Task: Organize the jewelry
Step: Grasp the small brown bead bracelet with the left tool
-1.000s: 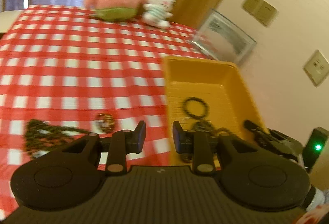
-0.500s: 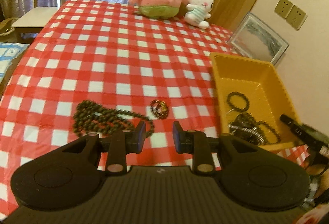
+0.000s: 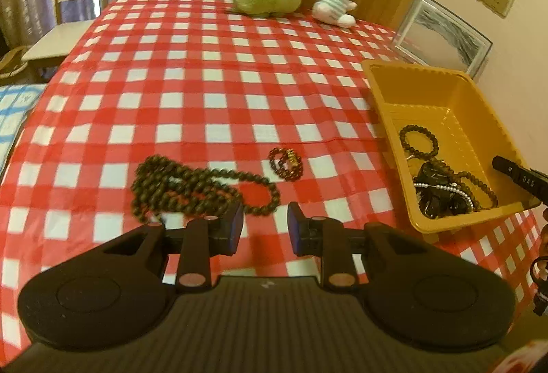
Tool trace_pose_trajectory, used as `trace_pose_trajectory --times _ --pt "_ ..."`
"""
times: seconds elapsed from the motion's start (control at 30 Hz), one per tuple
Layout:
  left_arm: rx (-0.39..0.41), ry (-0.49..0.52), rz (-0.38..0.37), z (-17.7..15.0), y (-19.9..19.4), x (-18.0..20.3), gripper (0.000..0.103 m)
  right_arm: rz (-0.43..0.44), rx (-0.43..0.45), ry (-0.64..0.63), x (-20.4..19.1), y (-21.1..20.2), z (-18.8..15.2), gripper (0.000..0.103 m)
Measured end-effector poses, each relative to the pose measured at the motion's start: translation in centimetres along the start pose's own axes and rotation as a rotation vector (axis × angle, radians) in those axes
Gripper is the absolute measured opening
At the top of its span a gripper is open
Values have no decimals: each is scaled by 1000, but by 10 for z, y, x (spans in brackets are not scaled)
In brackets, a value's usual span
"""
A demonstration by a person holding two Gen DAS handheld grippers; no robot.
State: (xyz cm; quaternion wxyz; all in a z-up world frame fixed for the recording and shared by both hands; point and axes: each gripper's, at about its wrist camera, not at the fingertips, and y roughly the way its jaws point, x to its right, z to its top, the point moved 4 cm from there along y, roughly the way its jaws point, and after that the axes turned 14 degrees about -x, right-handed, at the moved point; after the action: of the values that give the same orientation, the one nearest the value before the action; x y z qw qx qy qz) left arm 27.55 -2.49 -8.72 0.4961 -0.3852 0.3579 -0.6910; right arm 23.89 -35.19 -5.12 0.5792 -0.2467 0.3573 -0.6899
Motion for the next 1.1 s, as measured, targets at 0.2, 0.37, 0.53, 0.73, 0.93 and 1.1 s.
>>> trace_pose_trajectory --times 0.2,0.37,0.53,0.73,0.93,1.1 --pt "0 54 -18 17 20 13 23 -6 5 2 -2 1 2 5" --pt "-5 100 -16 33 40 25 21 -11 5 8 -3 4 4 5" --pt "-24 116 -10 45 62 33 15 -13 -2 12 -2 8 7 5" --pt "-56 107 7 55 82 32 15 -14 -10 16 -1 10 8 5" --pt "-83 130 8 58 92 37 11 -19 -18 24 0 12 8 5" --pt "-98 170 -8 52 91 45 10 -20 -19 23 0 12 8 5"
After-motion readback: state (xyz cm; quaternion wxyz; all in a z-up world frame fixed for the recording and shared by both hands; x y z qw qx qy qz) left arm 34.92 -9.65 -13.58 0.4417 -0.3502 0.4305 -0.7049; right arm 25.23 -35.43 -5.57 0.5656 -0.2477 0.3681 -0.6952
